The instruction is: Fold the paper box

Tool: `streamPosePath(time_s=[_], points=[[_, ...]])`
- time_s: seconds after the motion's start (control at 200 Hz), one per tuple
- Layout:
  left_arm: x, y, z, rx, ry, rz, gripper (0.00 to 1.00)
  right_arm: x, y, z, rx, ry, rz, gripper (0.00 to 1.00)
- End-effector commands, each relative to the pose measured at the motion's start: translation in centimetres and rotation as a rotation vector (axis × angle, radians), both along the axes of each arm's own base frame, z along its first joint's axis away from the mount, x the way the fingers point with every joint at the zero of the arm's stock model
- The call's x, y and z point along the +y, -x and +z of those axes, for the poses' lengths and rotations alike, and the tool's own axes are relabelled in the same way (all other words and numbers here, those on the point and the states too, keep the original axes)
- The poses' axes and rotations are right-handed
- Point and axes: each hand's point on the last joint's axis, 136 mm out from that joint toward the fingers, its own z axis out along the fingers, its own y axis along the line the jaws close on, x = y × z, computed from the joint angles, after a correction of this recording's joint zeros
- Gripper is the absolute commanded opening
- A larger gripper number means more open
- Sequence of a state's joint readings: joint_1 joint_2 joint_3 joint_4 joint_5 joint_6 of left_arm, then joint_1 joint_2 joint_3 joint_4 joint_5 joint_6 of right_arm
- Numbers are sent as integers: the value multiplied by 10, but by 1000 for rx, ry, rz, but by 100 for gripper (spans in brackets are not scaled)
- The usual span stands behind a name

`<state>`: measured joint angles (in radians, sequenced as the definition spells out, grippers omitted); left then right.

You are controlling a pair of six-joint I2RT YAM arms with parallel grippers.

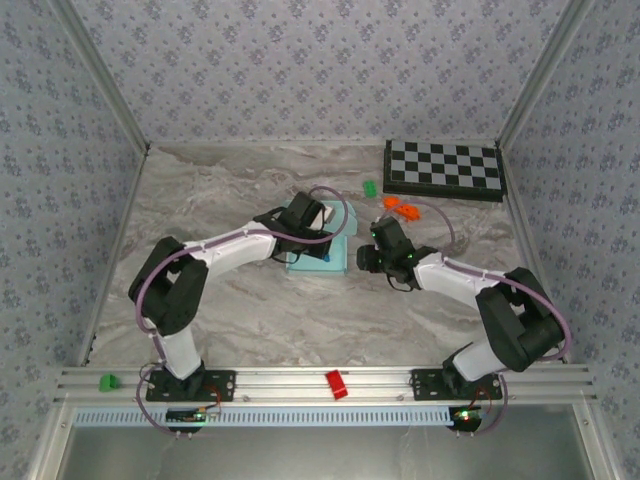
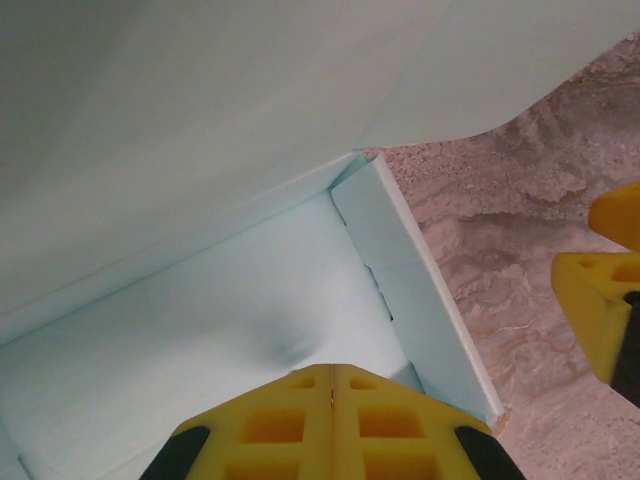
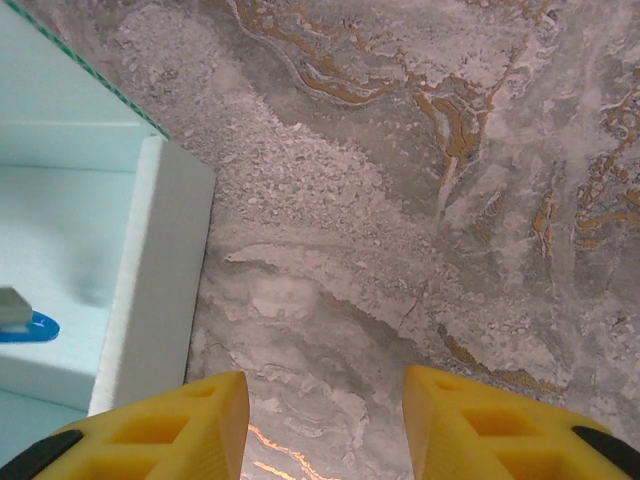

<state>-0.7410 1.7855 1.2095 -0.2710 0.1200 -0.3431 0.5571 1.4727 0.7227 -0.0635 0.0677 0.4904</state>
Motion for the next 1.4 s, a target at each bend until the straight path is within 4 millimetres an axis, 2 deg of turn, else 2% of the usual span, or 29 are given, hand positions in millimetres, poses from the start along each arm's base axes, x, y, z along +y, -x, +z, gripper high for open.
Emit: streamPosePath(time_s=[0.0, 0.43, 0.53, 0.62, 0.68, 0.815, 1.035, 1.249, 1.394], points=[[-11, -8, 4, -16, 33, 12, 0, -6, 1, 1, -2, 6, -23, 46], [23, -7, -24, -23, -87, 125, 0, -5, 3, -3, 16, 8, -18, 46], [30, -7, -27, -28, -104, 153, 8, -5, 2, -3, 18, 7, -17, 46], [32, -6, -27, -35, -111, 160, 8, -4, 2, -2, 16, 7, -15, 46], [33, -5, -23, -52, -120, 163, 9, -4, 2, -3, 19, 10, -14, 46], [37, -6, -15, -93, -148, 171, 25, -4, 1, -3, 19, 8, -13, 46], [34, -5, 12, -152, -126, 154, 30, -3, -1, 2, 9, 10, -14, 46], [41, -3, 52, -227, -94, 151, 31, -4, -6, 24, -57, 8, -14, 47], [57, 4, 83, -295, -87, 164, 37, -6, -7, 45, -118, 20, 12, 50]])
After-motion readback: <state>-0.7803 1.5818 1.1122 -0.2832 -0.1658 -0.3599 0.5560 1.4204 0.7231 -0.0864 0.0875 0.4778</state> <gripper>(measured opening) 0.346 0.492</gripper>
